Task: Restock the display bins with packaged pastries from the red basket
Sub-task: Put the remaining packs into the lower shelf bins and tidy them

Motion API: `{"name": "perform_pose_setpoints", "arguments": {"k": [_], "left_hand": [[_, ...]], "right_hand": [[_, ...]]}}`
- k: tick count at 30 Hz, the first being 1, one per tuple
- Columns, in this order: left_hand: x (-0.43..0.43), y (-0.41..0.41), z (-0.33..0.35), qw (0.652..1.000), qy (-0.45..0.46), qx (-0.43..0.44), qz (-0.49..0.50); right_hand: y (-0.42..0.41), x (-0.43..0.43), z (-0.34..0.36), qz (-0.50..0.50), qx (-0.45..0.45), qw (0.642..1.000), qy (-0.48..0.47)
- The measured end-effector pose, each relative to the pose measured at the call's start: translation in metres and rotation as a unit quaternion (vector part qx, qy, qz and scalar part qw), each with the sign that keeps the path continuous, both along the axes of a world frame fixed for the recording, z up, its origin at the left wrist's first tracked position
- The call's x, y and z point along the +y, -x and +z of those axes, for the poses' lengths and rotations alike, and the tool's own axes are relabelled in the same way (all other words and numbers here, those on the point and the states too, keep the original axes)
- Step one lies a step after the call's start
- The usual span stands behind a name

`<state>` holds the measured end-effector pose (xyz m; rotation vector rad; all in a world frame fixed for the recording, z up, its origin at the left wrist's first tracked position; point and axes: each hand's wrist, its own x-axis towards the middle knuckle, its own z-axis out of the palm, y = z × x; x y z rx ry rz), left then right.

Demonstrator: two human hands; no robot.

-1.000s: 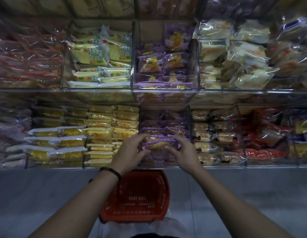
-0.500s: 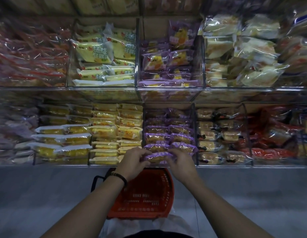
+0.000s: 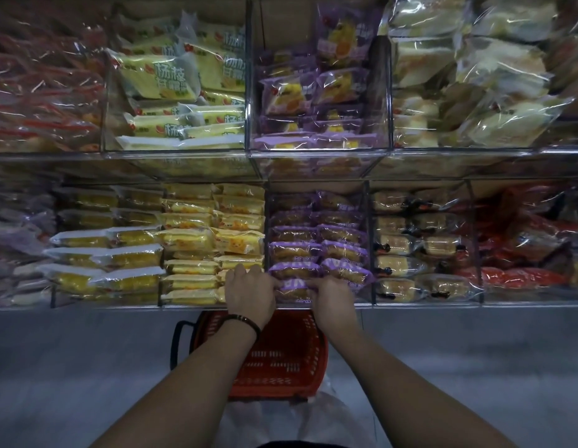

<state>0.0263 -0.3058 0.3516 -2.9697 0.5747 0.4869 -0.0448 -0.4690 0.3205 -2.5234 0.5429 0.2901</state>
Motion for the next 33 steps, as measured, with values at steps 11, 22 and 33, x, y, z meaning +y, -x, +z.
{"name": "perform_pose_setpoints", "arguments": {"k": [11, 22, 33], "left_hand": [[0.005, -0.003, -0.008, 1.0, 0.008, -0.019, -0.023], [0.046, 0.01, 0.025, 0.987, 0.152, 0.048, -0.012], [0.144, -0.015, 0.041, 0.908, 0.249, 0.33, -0.068]], "right_hand": [[0.004, -0.005, -0.01, 0.001, -0.005, 0.999, -0.054], [0.055, 0.015, 0.013, -0.096, -0.113, 0.989, -0.03], [0.058, 0.135, 0.043, -0.374, -0.004, 0.878, -0.298]]}}
